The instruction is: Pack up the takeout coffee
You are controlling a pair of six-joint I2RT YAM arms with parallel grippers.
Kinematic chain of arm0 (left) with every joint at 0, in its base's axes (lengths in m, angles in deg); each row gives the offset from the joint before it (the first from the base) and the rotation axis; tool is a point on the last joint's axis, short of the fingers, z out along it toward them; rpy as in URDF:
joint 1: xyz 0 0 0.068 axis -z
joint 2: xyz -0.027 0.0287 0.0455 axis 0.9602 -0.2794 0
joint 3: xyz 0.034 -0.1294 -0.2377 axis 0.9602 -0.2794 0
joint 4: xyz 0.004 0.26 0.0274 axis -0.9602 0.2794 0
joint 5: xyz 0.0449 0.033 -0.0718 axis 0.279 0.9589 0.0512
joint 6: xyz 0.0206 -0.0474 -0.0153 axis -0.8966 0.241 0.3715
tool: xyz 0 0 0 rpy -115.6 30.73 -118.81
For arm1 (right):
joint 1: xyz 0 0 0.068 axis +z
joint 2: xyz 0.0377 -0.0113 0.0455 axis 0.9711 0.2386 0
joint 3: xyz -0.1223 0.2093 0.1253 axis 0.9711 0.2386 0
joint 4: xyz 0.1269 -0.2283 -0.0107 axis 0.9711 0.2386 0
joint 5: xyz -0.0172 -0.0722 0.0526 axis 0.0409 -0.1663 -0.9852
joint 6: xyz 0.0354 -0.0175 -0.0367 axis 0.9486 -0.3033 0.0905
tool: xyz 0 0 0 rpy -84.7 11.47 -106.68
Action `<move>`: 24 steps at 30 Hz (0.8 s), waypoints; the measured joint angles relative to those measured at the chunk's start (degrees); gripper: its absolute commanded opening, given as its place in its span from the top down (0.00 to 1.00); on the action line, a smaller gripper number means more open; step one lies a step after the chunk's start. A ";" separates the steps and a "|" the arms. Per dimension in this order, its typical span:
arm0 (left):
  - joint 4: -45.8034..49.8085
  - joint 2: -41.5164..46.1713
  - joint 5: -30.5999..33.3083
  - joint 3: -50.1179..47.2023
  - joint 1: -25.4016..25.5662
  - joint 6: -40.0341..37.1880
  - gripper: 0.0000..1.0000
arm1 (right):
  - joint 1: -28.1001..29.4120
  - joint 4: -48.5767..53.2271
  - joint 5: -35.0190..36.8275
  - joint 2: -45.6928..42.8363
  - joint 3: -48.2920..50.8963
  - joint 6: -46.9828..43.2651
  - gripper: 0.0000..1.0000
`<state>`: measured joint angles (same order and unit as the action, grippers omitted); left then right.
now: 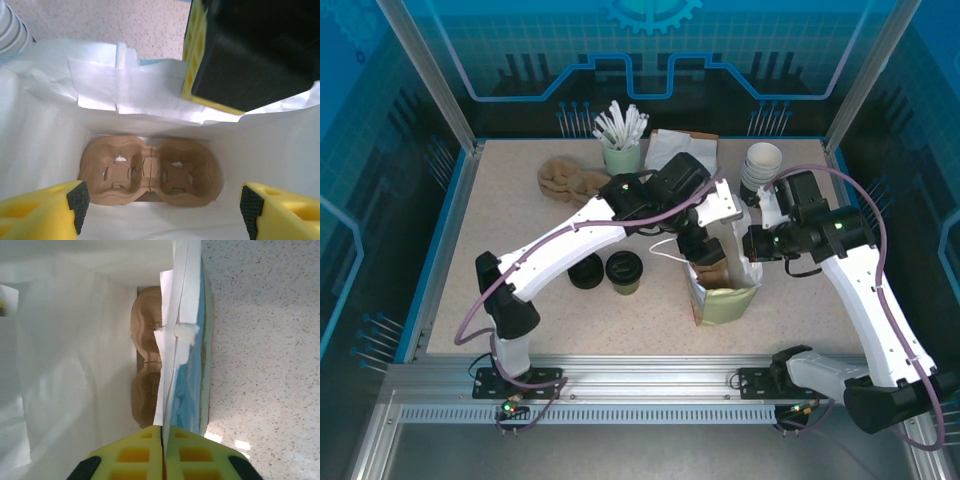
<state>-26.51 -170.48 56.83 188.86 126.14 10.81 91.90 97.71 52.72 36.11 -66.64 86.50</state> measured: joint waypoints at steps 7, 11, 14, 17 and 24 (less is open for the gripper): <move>-1.81 4.61 0.24 0.48 0.00 2.67 0.15 | -3.39 0.87 -2.64 0.52 -2.80 -0.24 0.53; -2.78 8.44 0.61 0.44 0.00 3.48 0.14 | -5.77 2.43 -2.36 2.32 -9.05 -1.46 0.43; -3.82 11.80 0.66 -0.61 0.00 4.13 0.13 | -7.78 2.75 -2.32 3.87 -13.33 -2.14 0.39; -5.14 15.52 0.96 -3.13 0.00 4.48 0.11 | -9.11 2.73 -2.54 5.60 -16.28 -2.80 0.39; -7.23 21.92 3.23 -11.56 -0.02 5.90 0.07 | -10.54 2.21 -4.26 11.15 -17.90 -4.76 0.39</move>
<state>-33.75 -148.56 60.06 177.30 126.11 16.71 81.37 99.91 48.45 47.26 -84.54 81.73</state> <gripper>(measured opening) 0.924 0.612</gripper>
